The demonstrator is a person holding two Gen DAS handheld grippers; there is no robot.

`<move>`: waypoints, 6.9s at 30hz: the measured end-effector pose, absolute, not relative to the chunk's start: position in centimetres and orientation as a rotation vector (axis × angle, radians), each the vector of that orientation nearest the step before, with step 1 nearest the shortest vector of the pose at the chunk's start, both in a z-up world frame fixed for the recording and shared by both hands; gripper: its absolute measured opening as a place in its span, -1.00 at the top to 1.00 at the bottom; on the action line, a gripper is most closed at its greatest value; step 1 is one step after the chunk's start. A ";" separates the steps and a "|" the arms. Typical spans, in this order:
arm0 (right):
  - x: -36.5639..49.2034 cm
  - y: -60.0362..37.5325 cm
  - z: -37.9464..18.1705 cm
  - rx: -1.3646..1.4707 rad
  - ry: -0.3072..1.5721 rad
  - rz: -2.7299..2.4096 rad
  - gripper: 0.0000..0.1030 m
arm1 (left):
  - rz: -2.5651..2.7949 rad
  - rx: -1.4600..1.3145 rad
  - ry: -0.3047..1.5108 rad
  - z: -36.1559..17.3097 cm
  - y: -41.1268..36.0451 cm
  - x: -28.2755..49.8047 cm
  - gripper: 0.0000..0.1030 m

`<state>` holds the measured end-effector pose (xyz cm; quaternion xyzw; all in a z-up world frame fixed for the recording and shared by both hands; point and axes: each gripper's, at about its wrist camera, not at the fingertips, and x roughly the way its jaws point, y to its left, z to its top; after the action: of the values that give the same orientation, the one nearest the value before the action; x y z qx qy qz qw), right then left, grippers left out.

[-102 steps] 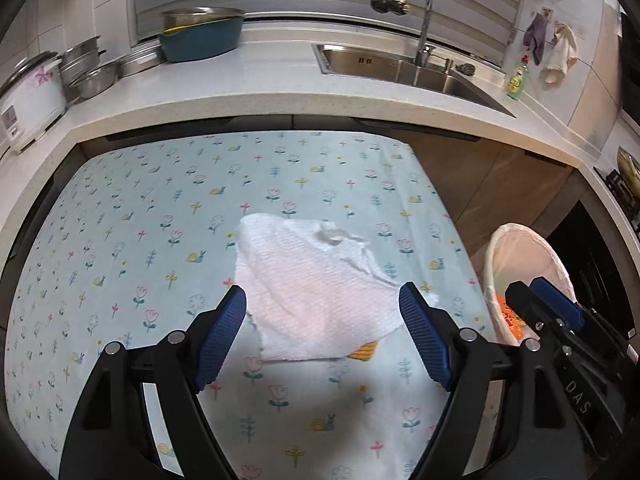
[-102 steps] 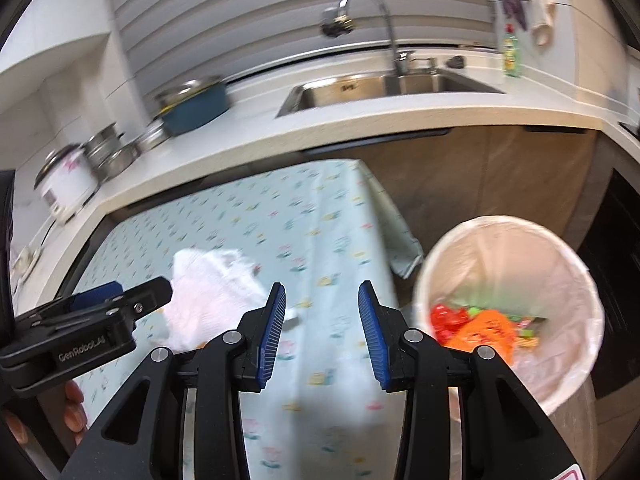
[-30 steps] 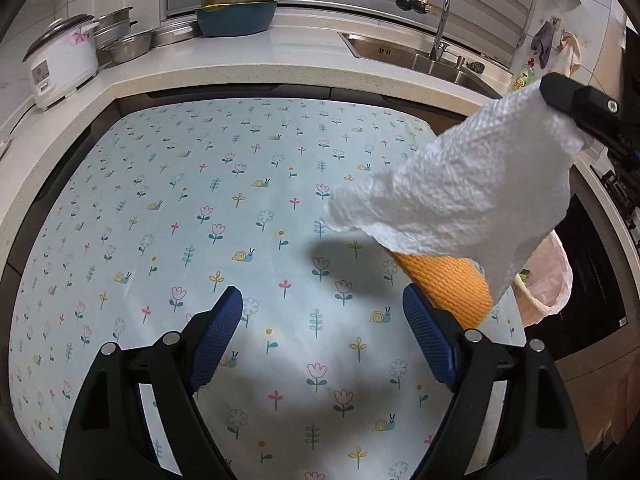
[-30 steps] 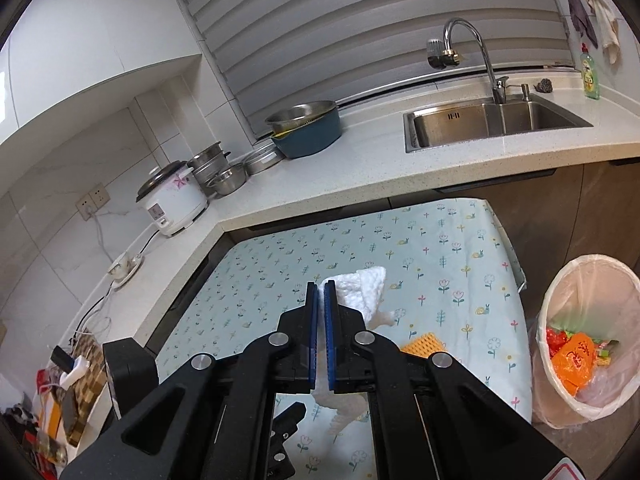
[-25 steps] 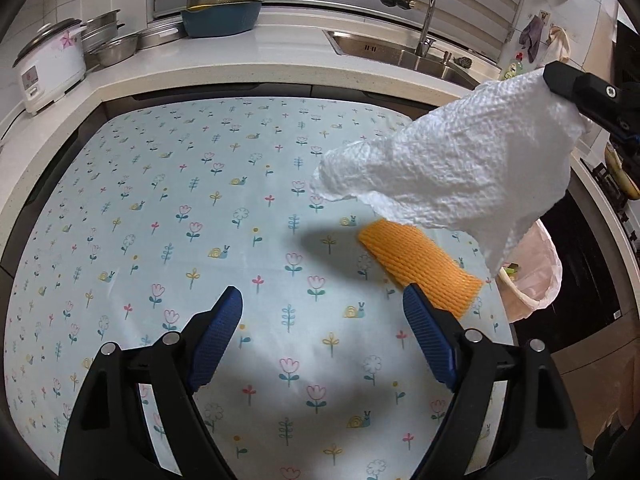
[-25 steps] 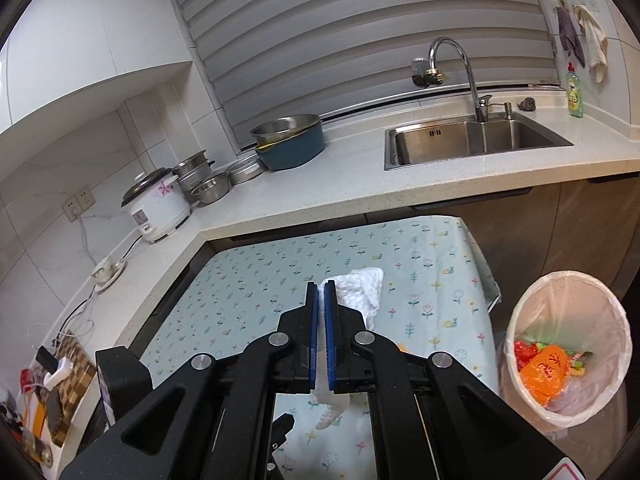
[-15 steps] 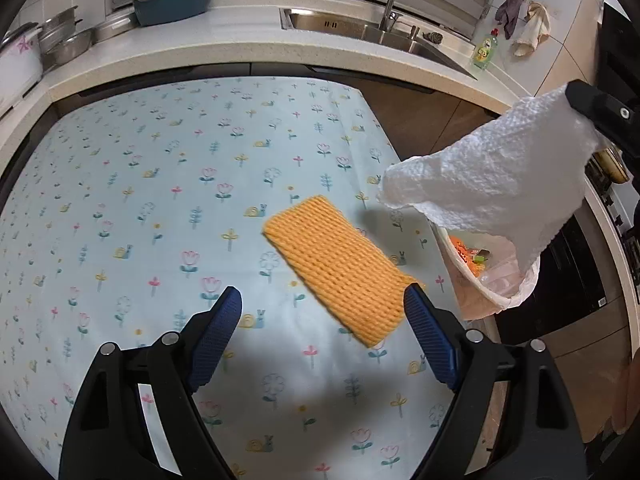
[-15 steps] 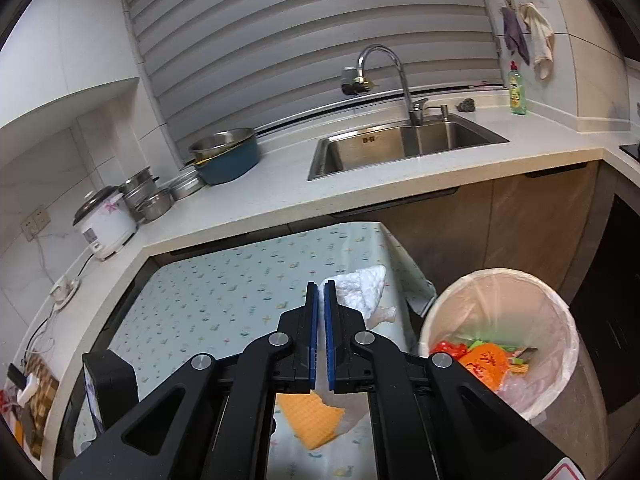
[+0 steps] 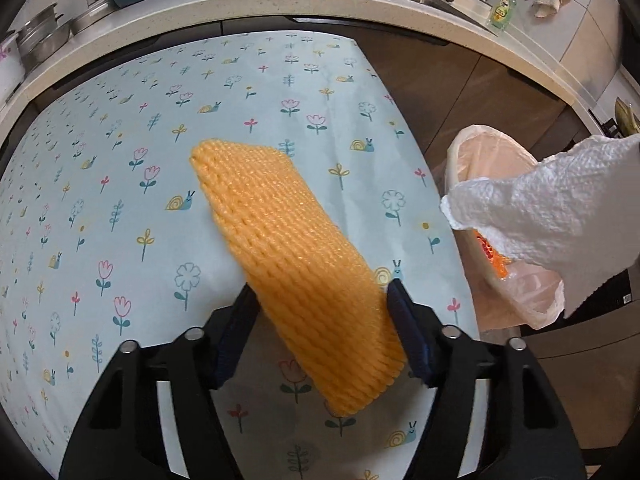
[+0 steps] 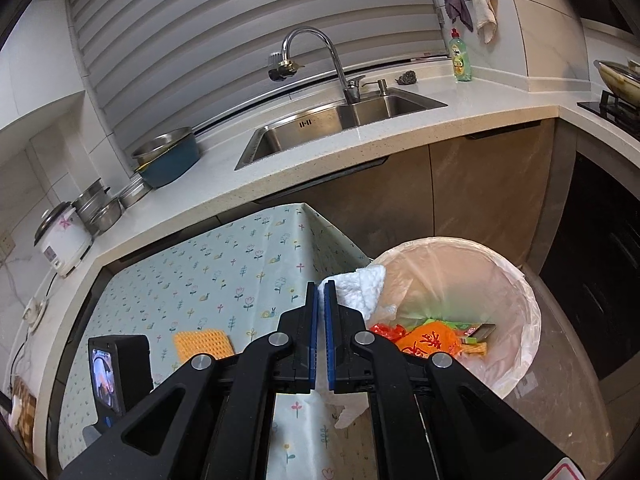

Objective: Collect trash

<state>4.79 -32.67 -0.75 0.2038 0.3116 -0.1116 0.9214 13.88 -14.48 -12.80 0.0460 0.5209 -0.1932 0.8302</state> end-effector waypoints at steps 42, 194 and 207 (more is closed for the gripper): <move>2.4 -43.0 0.7 0.399 0.601 -0.456 0.93 | -0.890 0.402 0.859 -5.2 -30.5 9.8 0.16; -2.2 -24.9 -1.6 0.090 0.776 -0.304 -0.87 | -0.413 0.190 0.774 -2.9 -11.2 5.8 -0.71; -2.4 -25.7 -1.9 0.100 0.776 -0.317 -0.87 | -0.416 0.202 0.773 -2.9 -12.1 5.4 -0.71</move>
<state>-2.45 -25.66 -1.87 0.0483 0.3764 -0.1540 0.9123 5.37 -12.10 -2.86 0.0978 0.3738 -0.2008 0.9002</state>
